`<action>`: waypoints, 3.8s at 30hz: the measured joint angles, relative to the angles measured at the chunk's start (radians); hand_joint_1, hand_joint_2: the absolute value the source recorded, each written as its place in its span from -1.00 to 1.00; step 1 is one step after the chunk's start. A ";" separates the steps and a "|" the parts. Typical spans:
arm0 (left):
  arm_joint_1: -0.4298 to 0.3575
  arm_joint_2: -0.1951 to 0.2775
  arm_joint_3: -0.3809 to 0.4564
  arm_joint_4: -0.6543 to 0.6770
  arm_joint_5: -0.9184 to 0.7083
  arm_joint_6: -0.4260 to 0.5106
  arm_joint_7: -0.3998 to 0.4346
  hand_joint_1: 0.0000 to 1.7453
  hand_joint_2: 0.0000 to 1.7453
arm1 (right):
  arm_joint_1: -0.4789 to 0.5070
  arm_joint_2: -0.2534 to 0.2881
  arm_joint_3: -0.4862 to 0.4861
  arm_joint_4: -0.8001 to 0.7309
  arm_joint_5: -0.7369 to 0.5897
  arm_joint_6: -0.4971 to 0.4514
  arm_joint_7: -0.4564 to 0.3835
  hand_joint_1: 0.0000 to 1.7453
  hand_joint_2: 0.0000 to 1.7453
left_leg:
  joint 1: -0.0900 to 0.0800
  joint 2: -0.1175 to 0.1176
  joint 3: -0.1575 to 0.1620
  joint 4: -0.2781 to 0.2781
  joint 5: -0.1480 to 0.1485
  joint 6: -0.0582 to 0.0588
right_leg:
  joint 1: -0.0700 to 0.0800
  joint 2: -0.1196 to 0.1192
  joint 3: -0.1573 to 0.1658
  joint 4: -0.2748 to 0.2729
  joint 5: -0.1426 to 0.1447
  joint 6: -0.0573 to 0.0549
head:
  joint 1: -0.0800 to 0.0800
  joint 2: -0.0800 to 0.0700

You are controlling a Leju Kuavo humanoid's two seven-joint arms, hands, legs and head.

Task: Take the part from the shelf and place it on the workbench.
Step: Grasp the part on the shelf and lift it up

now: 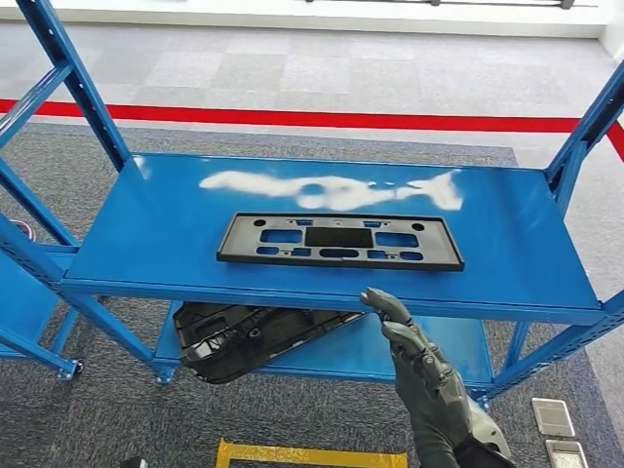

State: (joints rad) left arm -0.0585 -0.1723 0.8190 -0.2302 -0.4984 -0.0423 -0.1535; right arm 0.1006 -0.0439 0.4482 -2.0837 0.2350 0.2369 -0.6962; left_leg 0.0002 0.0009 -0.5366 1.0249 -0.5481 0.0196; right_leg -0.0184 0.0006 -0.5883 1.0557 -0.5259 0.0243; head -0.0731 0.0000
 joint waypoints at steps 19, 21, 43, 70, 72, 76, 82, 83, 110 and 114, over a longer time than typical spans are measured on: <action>-0.004 0.015 0.004 0.000 -0.026 0.004 0.006 -1.00 -1.00 | 0.022 -0.003 0.006 -0.009 0.037 -0.036 0.000 -1.00 -1.00 | 0.002 0.000 0.015 -0.012 -0.006 -0.012 | 0.008 0.000 0.008 -0.003 -0.015 -0.028 | -0.001 0.000; -0.004 0.015 0.004 0.000 -0.026 0.004 0.008 -1.00 -1.00 | 0.022 -0.003 0.006 -0.009 0.038 -0.036 0.000 -1.00 -1.00 | 0.002 0.000 0.015 -0.012 -0.007 -0.015 | 0.007 0.000 0.008 -0.003 -0.015 -0.028 | -0.001 0.000; -0.004 0.002 0.058 0.000 -0.006 0.012 -0.008 -1.00 -1.00 | -0.025 -0.034 -0.013 0.205 0.003 -0.004 0.429 -1.00 -1.00 | -0.004 0.000 0.016 -0.011 -0.008 -0.014 | 0.000 0.000 0.010 -0.004 -0.015 -0.026 | -0.001 0.000; -0.005 -0.020 0.038 0.001 -0.163 0.003 0.048 -1.00 -1.00 | -0.325 0.096 0.152 0.587 1.331 -0.507 0.794 -1.00 -1.00 | -0.004 0.000 0.017 -0.011 -0.007 -0.015 | 0.001 0.000 0.010 -0.003 -0.015 -0.026 | -0.001 0.000; -0.005 -0.020 0.037 0.001 -0.174 0.002 0.047 -1.00 -1.00 | -0.348 0.083 0.175 0.603 1.335 -0.509 0.853 -1.00 -1.00 | -0.004 0.000 0.017 -0.011 -0.007 -0.015 | 0.001 0.000 0.010 -0.003 -0.015 -0.026 | -0.001 0.000; -0.005 -0.020 0.031 0.001 -0.202 0.000 0.045 -1.00 -1.00 | -0.405 0.048 0.229 0.665 1.336 -0.515 0.932 -1.00 -1.00 | -0.004 0.000 0.017 -0.011 -0.007 -0.015 | 0.001 0.000 0.010 -0.003 -0.015 -0.026 | -0.001 0.000; -0.005 -0.020 0.021 0.001 -0.231 0.000 0.037 -1.00 -1.00 | -0.457 0.024 0.252 0.764 1.336 -0.519 0.954 -1.00 -1.00 | -0.004 0.000 0.017 -0.010 -0.007 -0.015 | 0.001 0.000 0.010 -0.003 -0.015 -0.026 | -0.001 0.000; -0.005 -0.020 0.019 0.001 -0.239 0.000 0.035 -1.00 -1.00 | -0.468 0.020 0.255 0.789 1.336 -0.521 0.956 -1.00 -1.00 | -0.004 0.000 0.017 -0.010 -0.007 -0.015 | 0.001 0.000 0.010 -0.003 -0.015 -0.026 | -0.001 0.000; -0.001 -0.010 0.007 0.002 -0.345 0.000 0.027 -1.00 -1.00 | -0.577 -0.053 0.170 1.223 1.336 -0.915 0.953 -1.00 -1.00 | -0.004 0.000 0.017 -0.010 -0.007 -0.015 | 0.001 0.000 0.010 -0.003 -0.014 -0.026 | -0.001 0.000; -0.001 -0.010 0.008 0.003 -0.346 0.000 0.018 -1.00 -1.00 | -0.565 -0.056 0.148 1.181 1.336 -0.915 0.924 -1.00 -1.00 | -0.004 0.000 0.017 -0.010 -0.007 -0.015 | 0.001 0.000 0.010 -0.003 -0.014 -0.026 | -0.001 0.000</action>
State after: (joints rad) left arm -0.0591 -0.1827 0.8275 -0.2270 -0.8439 -0.0423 -0.1359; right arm -0.4642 -0.1001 0.5966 -0.9025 1.5705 -0.6783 0.2278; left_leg -0.0037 0.0006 -0.5199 1.0150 -0.5555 0.0049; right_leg -0.0178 0.0007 -0.5781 1.0523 -0.5404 -0.0014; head -0.0736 -0.0003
